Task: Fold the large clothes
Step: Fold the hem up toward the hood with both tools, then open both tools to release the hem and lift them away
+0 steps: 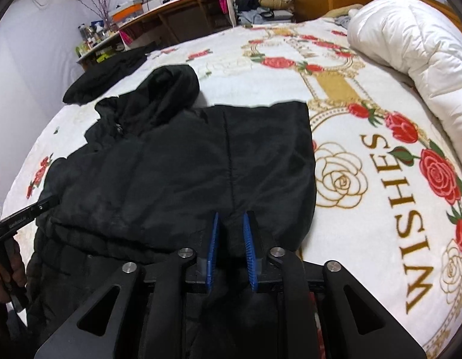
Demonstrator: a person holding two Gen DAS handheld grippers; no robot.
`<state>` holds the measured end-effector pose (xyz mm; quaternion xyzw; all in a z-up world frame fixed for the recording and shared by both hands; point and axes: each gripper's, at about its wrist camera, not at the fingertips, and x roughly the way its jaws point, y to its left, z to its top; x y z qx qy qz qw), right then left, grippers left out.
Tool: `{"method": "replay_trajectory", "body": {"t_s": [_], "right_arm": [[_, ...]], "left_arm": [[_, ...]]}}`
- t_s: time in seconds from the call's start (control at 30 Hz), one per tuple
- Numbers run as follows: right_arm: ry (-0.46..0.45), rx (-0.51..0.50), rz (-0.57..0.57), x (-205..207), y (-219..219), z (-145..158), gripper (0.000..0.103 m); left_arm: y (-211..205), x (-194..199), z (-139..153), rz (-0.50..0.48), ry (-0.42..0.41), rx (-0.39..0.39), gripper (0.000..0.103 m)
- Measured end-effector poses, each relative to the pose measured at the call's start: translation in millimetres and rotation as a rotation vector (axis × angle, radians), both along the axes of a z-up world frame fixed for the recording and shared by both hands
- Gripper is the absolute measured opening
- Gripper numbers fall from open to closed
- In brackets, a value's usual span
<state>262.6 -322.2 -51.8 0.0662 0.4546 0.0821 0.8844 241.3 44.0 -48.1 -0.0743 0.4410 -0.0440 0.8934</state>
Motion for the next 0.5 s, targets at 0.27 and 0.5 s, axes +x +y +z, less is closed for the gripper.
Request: {"method": "replay_trajectory", "body": {"t_s": [0.27,0.5], "right_arm": [[-0.068,-0.02,0.017,-39,9,36,0.028],[-0.102,-0.017,0.036,-101,12,59,0.028]], "left_arm": [[15,-57,36,0.017,-0.069,0.049,0.027],[32,-117,47,0.029,-0.078,0.071,0.028]]}}
